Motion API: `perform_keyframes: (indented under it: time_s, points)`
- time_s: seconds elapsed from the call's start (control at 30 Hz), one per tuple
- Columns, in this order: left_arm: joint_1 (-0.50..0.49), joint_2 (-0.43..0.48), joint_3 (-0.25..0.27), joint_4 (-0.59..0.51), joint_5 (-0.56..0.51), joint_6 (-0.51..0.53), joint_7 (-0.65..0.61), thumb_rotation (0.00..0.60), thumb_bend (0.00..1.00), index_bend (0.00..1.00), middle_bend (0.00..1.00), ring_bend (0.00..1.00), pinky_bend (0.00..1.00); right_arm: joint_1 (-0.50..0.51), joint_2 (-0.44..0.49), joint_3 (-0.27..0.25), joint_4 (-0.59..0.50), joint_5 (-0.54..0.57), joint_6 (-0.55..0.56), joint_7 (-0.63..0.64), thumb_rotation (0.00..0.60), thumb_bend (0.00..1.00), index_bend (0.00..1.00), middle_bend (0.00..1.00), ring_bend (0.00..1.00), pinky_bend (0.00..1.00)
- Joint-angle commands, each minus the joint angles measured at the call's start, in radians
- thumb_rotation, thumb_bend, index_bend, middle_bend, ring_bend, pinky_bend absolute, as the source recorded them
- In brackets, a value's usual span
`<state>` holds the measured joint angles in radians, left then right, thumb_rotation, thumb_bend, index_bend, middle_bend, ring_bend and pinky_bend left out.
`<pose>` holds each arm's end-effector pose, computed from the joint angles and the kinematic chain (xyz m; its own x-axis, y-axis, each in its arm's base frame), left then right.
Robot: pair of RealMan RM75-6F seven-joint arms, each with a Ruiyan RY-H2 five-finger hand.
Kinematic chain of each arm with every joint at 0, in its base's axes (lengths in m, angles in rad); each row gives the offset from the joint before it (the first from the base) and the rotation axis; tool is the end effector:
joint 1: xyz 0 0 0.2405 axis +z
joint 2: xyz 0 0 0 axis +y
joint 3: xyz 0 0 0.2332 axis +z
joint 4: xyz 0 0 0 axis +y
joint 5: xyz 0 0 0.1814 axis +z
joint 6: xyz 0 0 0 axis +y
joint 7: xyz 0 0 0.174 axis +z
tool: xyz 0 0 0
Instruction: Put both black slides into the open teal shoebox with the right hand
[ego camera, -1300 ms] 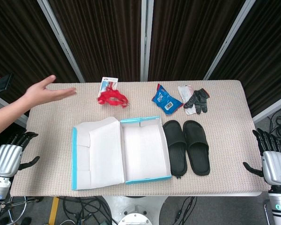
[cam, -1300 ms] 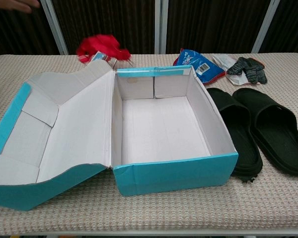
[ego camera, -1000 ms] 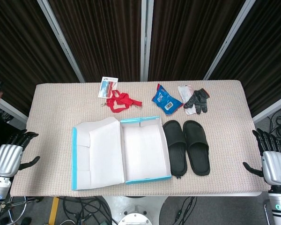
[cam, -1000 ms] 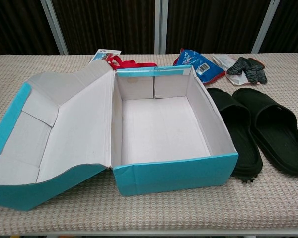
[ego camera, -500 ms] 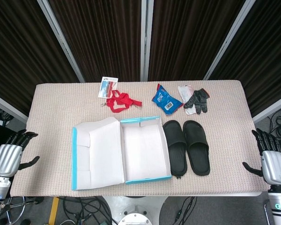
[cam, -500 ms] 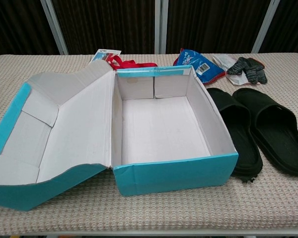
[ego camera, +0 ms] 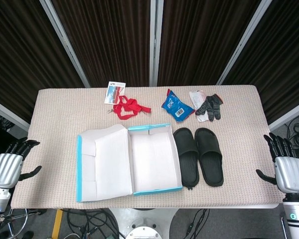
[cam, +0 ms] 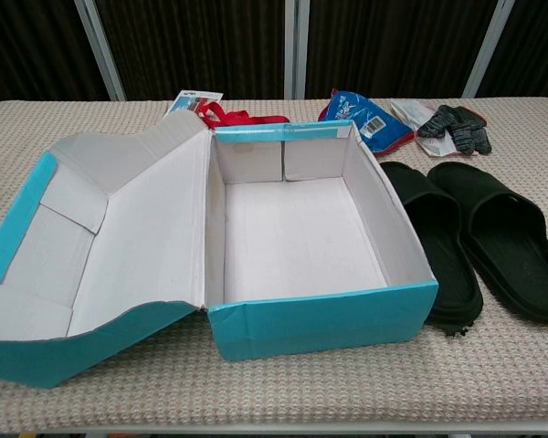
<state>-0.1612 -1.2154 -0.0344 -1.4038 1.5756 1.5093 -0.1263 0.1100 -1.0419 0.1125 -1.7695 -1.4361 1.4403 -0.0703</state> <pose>-0.2787 0.2278 0.1605 0.3850 -0.0350 0.9222 0.9113 -0.1437 -0.3859 -0.2562 -0.2223 0.1903 0.3754 0.0141 0.9267 -0.9268 0.0081 0.3754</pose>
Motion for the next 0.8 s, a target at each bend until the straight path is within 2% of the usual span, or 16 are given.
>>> perform_keyframes:
  time_s: [0.03,0.47,0.8]
  points:
    - [0.0,0.004,0.003,-0.003,-0.002,-0.006,0.005,0.6,0.17,0.24,0.23,0.13,0.19,0.004,0.006,-0.001,-0.009,0.007,-0.01,-0.009,0.6,0.04,0.0,0.03,0.0,0.0]
    - [0.0,0.024,0.007,-0.024,-0.021,-0.034,0.02,0.6,0.17,0.24,0.24,0.13,0.19,0.048,0.023,0.003,-0.055,0.008,-0.063,-0.092,0.6,0.04,0.0,0.03,0.0,0.0]
    - [-0.002,0.039,0.006,-0.038,-0.028,-0.047,0.018,0.6,0.17,0.24,0.23,0.13,0.19,0.167,0.125,0.059,-0.185,0.096,-0.225,-0.172,0.6,0.04,0.0,0.06,0.0,0.0]
